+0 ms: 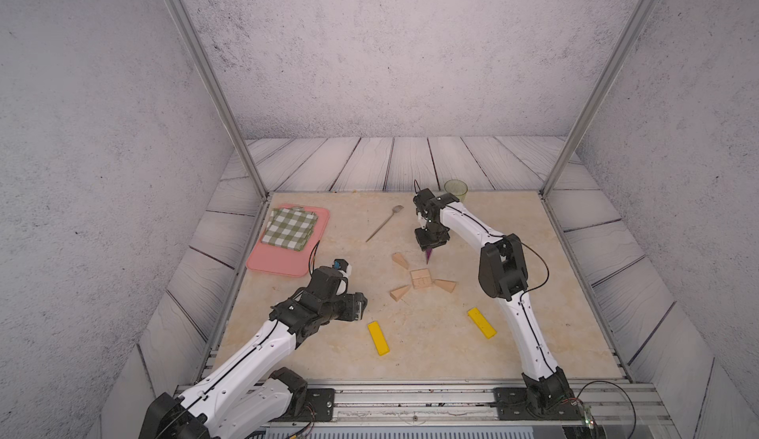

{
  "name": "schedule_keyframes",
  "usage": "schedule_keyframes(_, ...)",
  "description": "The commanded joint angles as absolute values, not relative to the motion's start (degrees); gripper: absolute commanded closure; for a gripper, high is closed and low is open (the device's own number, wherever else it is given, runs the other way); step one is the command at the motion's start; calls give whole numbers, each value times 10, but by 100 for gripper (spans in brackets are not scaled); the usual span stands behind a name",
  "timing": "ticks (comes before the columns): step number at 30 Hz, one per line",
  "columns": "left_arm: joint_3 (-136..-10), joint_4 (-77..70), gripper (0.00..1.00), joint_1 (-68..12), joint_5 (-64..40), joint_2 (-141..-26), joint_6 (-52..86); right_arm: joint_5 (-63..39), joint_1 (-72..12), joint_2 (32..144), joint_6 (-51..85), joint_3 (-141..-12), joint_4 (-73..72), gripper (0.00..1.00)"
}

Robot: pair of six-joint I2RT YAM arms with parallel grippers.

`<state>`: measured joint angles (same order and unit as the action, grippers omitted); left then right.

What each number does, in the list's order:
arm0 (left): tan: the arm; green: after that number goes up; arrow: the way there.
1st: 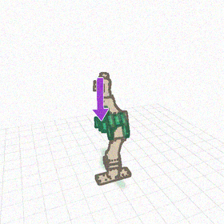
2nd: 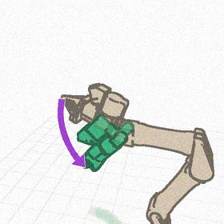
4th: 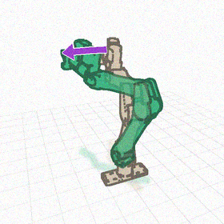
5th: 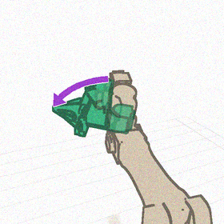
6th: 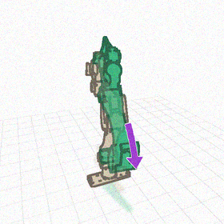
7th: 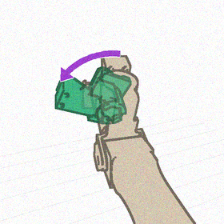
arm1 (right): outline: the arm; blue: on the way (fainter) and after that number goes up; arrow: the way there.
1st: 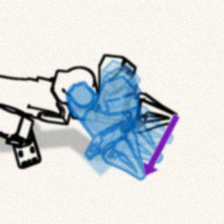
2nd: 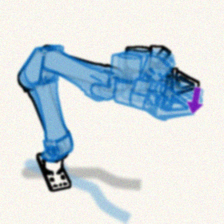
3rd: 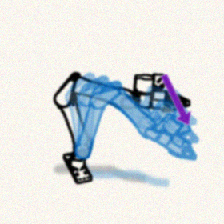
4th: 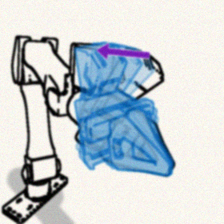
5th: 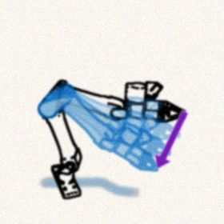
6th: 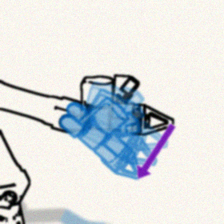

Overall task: Assemble a small pinwheel with building blocks
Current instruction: Adjust the building block at the center of the board.

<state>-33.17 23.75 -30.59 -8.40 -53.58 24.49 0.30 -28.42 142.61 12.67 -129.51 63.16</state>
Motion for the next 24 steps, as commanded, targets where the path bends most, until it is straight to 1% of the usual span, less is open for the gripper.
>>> schedule_keyframes(1,-332,236,25,-303,-87,-532,247,-4,-284,1437,118,-1274,629,58)
schedule_keyframes(20,-329,233,25,-303,-88,-529,250,-2,-284,1386,122,-1225,617,59)
schedule_keyframes(24,-329,232,25,-303,-88,-531,250,-4,-284,1369,128,-1214,612,57)
